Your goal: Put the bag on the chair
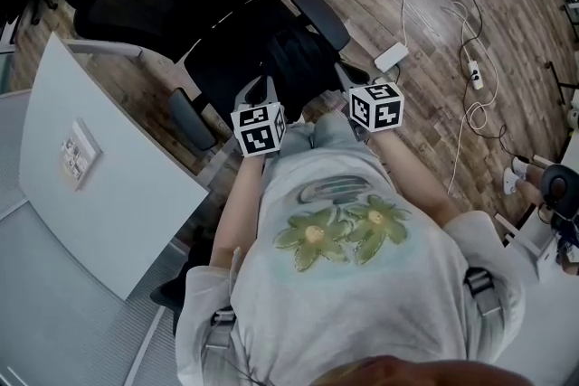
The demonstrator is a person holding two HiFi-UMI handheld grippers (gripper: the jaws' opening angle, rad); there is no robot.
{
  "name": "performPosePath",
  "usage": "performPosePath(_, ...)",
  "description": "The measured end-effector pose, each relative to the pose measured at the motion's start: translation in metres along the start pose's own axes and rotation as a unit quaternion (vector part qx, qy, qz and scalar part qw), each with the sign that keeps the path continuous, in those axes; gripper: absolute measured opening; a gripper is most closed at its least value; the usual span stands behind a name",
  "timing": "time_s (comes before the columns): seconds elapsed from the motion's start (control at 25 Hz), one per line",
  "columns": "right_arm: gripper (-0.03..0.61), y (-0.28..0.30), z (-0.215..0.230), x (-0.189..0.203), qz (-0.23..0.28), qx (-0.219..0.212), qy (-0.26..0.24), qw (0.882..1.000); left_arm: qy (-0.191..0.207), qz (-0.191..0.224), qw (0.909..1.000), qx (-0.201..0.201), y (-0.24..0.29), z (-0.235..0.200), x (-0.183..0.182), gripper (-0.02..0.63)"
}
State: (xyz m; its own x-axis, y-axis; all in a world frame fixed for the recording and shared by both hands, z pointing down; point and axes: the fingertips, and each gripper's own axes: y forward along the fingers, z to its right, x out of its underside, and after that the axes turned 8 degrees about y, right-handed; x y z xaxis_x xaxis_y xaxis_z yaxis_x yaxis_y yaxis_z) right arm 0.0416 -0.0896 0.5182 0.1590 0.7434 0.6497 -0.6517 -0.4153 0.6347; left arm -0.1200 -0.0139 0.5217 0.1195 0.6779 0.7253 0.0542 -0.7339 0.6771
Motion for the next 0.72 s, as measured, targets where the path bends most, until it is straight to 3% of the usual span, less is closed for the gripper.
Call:
performPosePath(0.36, 0.008, -0.009, -0.024, 0.006, -0.007, -0.018, -0.008, 1.0, 0.006, 0.022, 0.9984, 0.051, -0.02, 0.016, -0.009, 0.017)
performPosePath(0.72, 0.008, -0.016, -0.031, 0.002, -0.002, -0.027, -0.011, 1.0, 0.023, 0.034, 0.9976, 0.056, -0.028, 0.028, -0.017, 0.017)
